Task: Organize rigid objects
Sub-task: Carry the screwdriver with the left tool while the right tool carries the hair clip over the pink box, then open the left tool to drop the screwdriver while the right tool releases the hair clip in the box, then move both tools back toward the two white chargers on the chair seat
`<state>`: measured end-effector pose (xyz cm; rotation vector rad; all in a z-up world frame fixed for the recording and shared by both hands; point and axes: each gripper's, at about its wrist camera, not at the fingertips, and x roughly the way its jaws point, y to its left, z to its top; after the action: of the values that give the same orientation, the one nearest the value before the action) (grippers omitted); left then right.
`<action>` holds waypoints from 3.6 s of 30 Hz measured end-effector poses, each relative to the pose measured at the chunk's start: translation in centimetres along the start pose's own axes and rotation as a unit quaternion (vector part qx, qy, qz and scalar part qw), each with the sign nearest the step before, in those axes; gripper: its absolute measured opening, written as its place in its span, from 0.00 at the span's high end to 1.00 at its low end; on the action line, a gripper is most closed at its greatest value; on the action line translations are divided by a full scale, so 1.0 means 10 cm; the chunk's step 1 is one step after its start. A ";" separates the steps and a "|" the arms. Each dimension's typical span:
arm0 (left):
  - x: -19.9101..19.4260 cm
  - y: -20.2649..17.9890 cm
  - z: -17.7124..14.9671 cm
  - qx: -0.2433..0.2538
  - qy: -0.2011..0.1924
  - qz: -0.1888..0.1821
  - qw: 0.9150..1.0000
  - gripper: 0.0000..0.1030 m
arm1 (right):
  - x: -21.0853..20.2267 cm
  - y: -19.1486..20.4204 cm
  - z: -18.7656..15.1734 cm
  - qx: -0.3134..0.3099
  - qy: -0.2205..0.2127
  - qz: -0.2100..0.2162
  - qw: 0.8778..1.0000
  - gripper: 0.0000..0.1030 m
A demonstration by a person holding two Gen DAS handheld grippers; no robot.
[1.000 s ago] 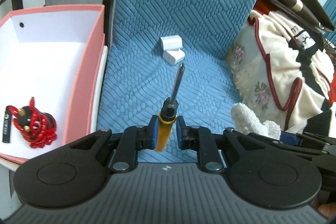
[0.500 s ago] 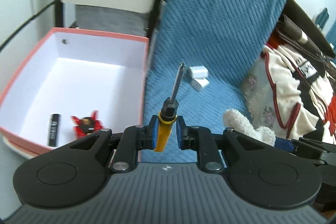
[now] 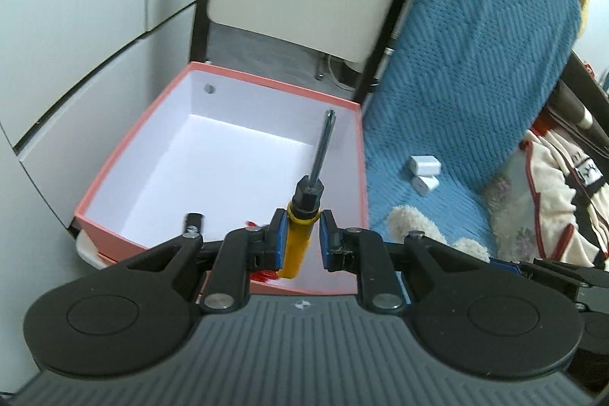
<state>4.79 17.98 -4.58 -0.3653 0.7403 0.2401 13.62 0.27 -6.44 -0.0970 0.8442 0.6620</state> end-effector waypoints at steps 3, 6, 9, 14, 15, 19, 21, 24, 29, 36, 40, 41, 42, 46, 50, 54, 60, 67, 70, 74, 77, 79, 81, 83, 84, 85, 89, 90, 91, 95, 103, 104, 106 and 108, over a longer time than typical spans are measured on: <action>0.10 0.17 0.05 -0.010 0.006 0.003 1.000 0.80 | 0.14 0.08 0.06 -0.003 0.007 -0.001 1.000 0.55; 0.25 0.33 0.11 -0.016 0.015 0.004 1.000 0.80 | 0.32 0.11 0.12 0.002 0.014 -0.006 1.000 0.55; 0.45 0.48 0.18 -0.020 0.027 0.003 0.999 0.80 | 0.52 0.10 0.18 0.008 0.025 -0.014 1.000 0.55; 0.83 0.64 0.34 -0.016 0.051 0.003 0.999 0.80 | 0.87 0.07 0.33 0.016 0.037 -0.027 0.999 0.55; 0.91 0.67 0.36 -0.015 0.055 0.002 0.998 0.80 | 0.94 0.06 0.36 0.016 0.040 -0.029 0.999 0.55; 1.26 0.79 0.45 -0.011 0.073 0.003 0.997 0.80 | 1.20 0.06 0.49 0.018 0.047 -0.038 0.998 0.55; 1.42 0.84 0.48 -0.013 0.081 0.001 0.997 0.80 | 1.33 0.05 0.52 0.020 0.053 -0.045 0.997 0.55; 1.59 0.90 0.52 -0.015 0.091 0.000 0.996 0.80 | 1.47 0.03 0.57 0.022 0.058 -0.047 0.997 0.55; 1.79 0.97 0.56 -0.018 0.102 -0.004 0.995 0.80 | 1.62 -0.01 0.62 0.023 0.060 -0.054 0.996 0.54; 1.76 1.06 0.60 -0.033 0.107 0.001 0.994 0.72 | 1.62 0.01 0.60 0.026 0.056 -0.042 0.997 0.48; 1.57 1.04 0.60 -0.031 0.095 0.010 0.995 0.69 | 1.51 0.05 0.59 0.027 0.054 -0.035 0.998 0.46; 1.52 1.03 0.60 -0.030 0.092 0.011 0.995 0.69 | 1.47 0.06 0.58 0.026 0.050 -0.035 0.998 0.46; 1.48 1.01 0.60 -0.030 0.089 0.012 0.995 0.69 | 1.41 0.08 0.58 0.025 0.046 -0.034 0.998 0.46; 1.24 0.93 0.55 -0.030 0.077 0.008 0.997 0.69 | 1.22 0.11 0.54 0.024 0.034 -0.028 0.999 0.46; 1.01 0.80 0.51 -0.026 0.065 0.002 0.998 0.69 | 1.01 0.13 0.49 0.020 0.022 -0.029 0.999 0.46; 0.79 0.66 0.45 -0.022 0.053 -0.005 0.998 0.69 | 0.79 0.12 0.42 0.017 0.009 -0.033 0.999 0.46; 0.46 0.43 0.37 -0.010 0.036 -0.014 0.999 0.69 | 0.48 0.07 0.29 0.017 -0.007 -0.036 0.999 0.46; 0.13 0.11 0.22 0.004 0.018 -0.028 0.999 0.69 | 0.10 -0.05 0.12 0.015 -0.024 -0.045 0.999 0.46; 0.04 -0.04 0.14 0.012 0.016 -0.035 0.999 0.69 | -0.04 -0.11 0.05 0.017 -0.030 -0.051 0.998 0.46; -0.07 -0.24 0.03 0.021 0.013 -0.045 0.999 0.69 | -0.22 -0.21 -0.08 0.018 -0.037 -0.060 0.997 0.46; -0.16 -0.39 -0.06 0.030 0.010 -0.052 0.998 0.69 | -0.35 -0.29 -0.18 0.020 -0.042 -0.067 0.997 0.46; -0.20 -0.49 -0.12 0.036 0.009 -0.056 0.998 0.69 | -0.43 -0.33 -0.24 0.023 -0.044 -0.072 0.996 0.46; -0.24 -0.58 -0.18 0.043 0.008 -0.059 0.997 0.69 | -0.51 -0.37 -0.31 0.023 -0.048 -0.078 0.996 0.46; -0.27 -0.67 -0.24 0.050 0.006 -0.066 0.997 0.69 | -0.59 -0.42 -0.37 0.023 -0.052 -0.085 0.995 0.46; -0.30 -0.72 -0.28 0.053 0.005 -0.067 0.996 0.69 | -0.63 -0.45 -0.41 0.025 -0.053 -0.089 0.994 0.46; -0.32 -0.76 -0.31 0.057 0.002 -0.066 0.996 0.69 | -0.67 -0.47 -0.45 0.027 -0.055 -0.091 0.994 0.46; -0.42 -0.92 -0.42 0.077 -0.005 -0.072 0.994 0.69 | -0.82 -0.59 -0.59 0.035 -0.059 -0.105 0.992 0.46; -0.44 -0.94 -0.45 0.079 -0.004 -0.075 0.994 0.69 | -0.86 -0.61 -0.62 0.037 -0.062 -0.107 0.992 0.46; -0.46 -0.97 -0.48 0.082 -0.004 -0.079 0.994 0.69 | -0.92 -0.64 -0.67 0.039 -0.065 -0.111 0.991 0.46; -0.50 -1.04 -0.57 0.084 0.002 -0.093 0.992 0.69 | -1.04 -0.73 -0.80 0.047 -0.072 -0.127 0.988 0.46; -0.40 -1.16 -0.73 0.096 0.026 -0.103 0.990 0.69 | -1.13 -0.93 -0.98 0.069 -0.079 -0.142 0.984 0.46; -0.36 -1.18 -0.74 0.098 0.029 -0.103 0.989 0.69 | -1.13 -0.95 -0.99 0.070 -0.080 -0.142 0.984 0.46; -0.28 -1.22 -0.76 0.102 0.035 -0.103 0.989 0.69 | -1.09 -1.02 -1.03 0.074 -0.079 -0.144 0.984 0.46; -0.18 -1.27 -0.76 0.104 0.043 -0.105 0.988 0.69 | -1.04 -1.08 -1.06 0.082 -0.074 -0.145 0.983 0.46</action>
<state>3.20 3.25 -5.47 -0.2534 0.7970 -0.0518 7.86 -17.07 -7.97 -0.0207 0.7204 0.3208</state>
